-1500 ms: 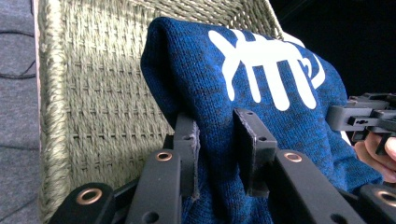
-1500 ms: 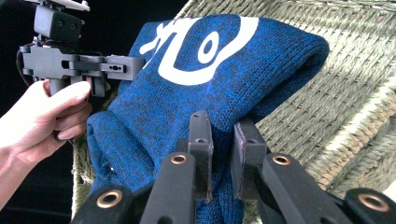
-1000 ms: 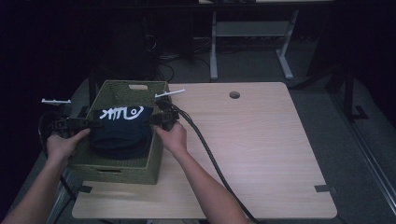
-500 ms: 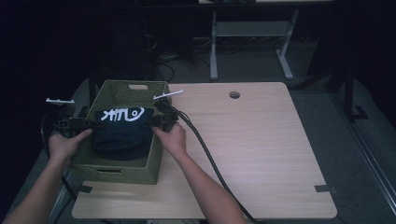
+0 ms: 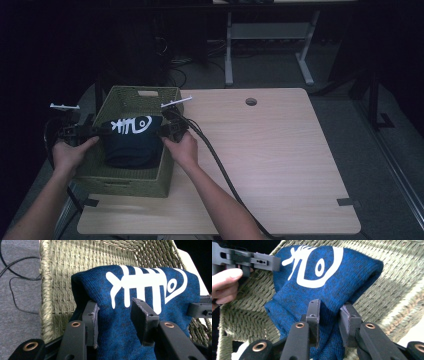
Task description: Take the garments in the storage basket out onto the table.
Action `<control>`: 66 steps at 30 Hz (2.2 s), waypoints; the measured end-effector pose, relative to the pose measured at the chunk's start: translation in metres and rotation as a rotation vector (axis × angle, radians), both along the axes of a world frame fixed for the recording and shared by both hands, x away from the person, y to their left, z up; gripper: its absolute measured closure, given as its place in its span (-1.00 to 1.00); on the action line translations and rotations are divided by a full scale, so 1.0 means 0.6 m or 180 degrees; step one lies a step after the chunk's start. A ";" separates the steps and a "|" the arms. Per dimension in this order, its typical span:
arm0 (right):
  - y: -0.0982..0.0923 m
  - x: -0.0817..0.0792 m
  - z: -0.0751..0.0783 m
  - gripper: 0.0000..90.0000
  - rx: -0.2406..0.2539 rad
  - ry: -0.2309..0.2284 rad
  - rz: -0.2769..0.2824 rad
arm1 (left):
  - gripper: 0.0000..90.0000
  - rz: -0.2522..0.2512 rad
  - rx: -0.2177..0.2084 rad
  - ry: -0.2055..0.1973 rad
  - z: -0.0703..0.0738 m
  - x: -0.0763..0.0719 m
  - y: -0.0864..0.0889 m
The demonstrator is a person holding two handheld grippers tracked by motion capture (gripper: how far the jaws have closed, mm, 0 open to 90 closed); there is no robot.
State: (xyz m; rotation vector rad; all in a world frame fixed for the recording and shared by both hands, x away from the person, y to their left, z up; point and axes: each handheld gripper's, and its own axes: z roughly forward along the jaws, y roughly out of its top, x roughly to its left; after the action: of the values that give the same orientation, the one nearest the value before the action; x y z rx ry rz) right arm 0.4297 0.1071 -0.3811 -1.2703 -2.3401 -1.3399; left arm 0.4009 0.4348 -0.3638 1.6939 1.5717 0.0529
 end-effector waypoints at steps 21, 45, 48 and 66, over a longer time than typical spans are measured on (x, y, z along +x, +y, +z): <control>-0.043 0.001 0.034 0.40 0.0211 -0.0115 -0.0077 | 0.25 -0.0051 -0.0187 -0.0301 0.033 -0.011 -0.015; -0.137 -0.009 0.062 0.18 0.0419 -0.0234 -0.0089 | 0.09 -0.0093 -0.0345 -0.0627 0.065 -0.088 -0.064; -0.148 -0.009 0.060 0.14 0.0401 -0.0225 -0.0077 | 0.06 -0.0102 -0.0344 -0.0642 0.066 -0.095 -0.076; -0.223 -0.022 0.062 -0.08 0.0458 -0.0292 -0.0193 | -0.08 -0.0133 -0.0403 -0.0738 0.072 -0.124 -0.115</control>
State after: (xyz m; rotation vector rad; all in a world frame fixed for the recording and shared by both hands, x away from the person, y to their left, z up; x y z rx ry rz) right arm 0.4168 -0.0268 -0.3440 -1.2719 -2.2322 -1.5860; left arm 0.3265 0.3658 -0.3207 1.5615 1.3399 0.1216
